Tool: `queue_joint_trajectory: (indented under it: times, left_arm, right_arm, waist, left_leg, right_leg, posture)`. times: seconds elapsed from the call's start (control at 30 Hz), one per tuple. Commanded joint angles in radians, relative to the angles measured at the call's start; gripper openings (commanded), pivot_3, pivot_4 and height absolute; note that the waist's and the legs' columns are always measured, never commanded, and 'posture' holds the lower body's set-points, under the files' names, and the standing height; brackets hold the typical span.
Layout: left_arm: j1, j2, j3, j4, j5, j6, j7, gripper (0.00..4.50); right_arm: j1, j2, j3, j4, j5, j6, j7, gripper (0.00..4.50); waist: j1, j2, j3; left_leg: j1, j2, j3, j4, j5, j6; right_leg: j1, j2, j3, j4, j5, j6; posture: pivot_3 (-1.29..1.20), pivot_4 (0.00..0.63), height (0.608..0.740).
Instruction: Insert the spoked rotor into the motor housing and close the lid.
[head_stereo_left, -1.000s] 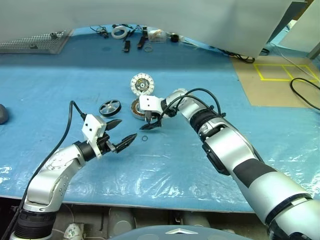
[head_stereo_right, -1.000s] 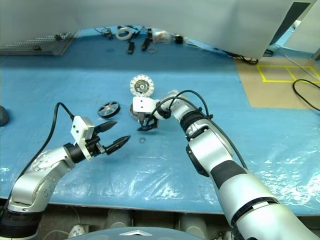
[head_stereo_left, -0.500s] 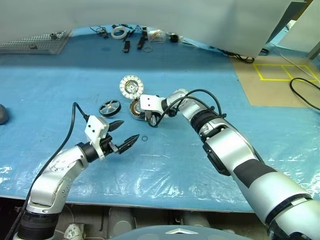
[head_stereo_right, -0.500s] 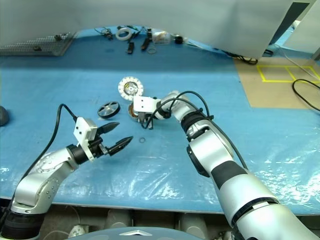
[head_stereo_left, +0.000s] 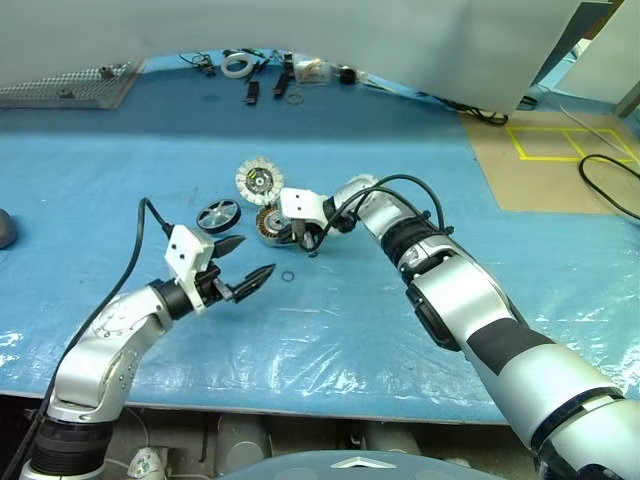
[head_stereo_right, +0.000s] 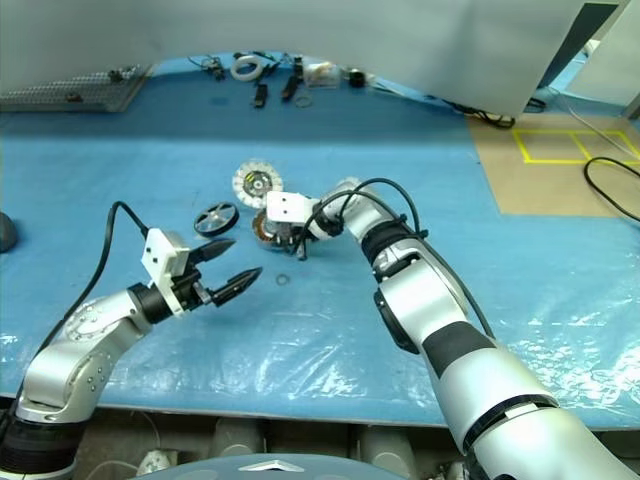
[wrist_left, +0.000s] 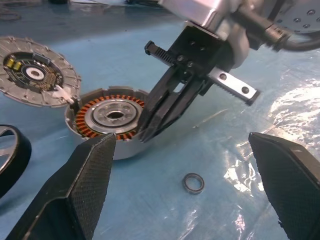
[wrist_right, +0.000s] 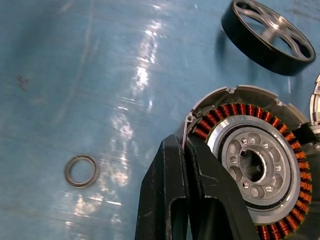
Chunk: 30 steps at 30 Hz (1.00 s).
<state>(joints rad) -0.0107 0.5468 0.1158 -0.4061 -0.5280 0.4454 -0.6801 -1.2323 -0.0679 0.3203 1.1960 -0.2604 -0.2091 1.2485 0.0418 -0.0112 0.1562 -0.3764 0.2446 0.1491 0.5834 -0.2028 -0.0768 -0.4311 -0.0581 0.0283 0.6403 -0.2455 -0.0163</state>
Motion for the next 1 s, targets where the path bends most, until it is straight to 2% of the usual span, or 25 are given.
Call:
queue_joint_trajectory:
  times: [0.03, 0.23, 0.57, 1.0]
  left_arm:
    - [-0.009, 0.015, 0.033, -0.005, -0.014, -0.006, -0.011, 4.50]
    - [-0.003, 0.012, 0.030, -0.013, -0.015, 0.001, -0.012, 4.50]
    - [0.054, 0.013, 0.039, -0.061, -0.030, 0.027, -0.003, 4.50]
    - [0.085, -0.007, 0.013, -0.090, -0.031, 0.037, 0.021, 4.50]
  right_arm:
    - [0.028, 0.002, -0.020, -0.165, 0.075, 0.104, 0.117, 0.03]
    - [0.151, -0.026, 0.041, -0.462, 0.094, 0.333, 0.218, 0.03]
    - [0.279, -0.101, 0.164, -0.798, 0.116, 0.603, 0.299, 0.03]
    - [0.265, -0.051, 0.202, -0.876, 0.178, 0.864, 0.200, 0.03]
  waist:
    - [0.001, 0.000, 0.000]
    - [0.003, 0.000, 0.000]
    - [0.003, 0.000, 0.000]
    - [0.001, 0.000, 0.000]
  left_leg:
    - [0.000, 0.000, 0.000, 0.000, 0.000, 0.000]
    - [-0.002, 0.000, 0.000, 0.001, 0.000, 0.000]
    - [-0.001, 0.000, 0.000, 0.002, 0.000, 0.000]
    - [0.000, 0.000, 0.000, 0.002, -0.002, -0.004]
  right_leg:
    - [0.000, 0.000, 0.000, 0.000, 0.000, 0.000]
    - [0.000, 0.000, 0.000, 0.000, 0.002, 0.004]
    - [0.000, 0.000, 0.000, 0.000, 0.002, 0.004]
    - [0.000, 0.000, 0.001, 0.001, 0.003, 0.004]
  posture:
    - [0.00, 0.150, 0.740]
    - [0.00, 0.150, 0.740]
    - [0.00, 0.150, 0.740]
    - [0.00, 0.150, 0.740]
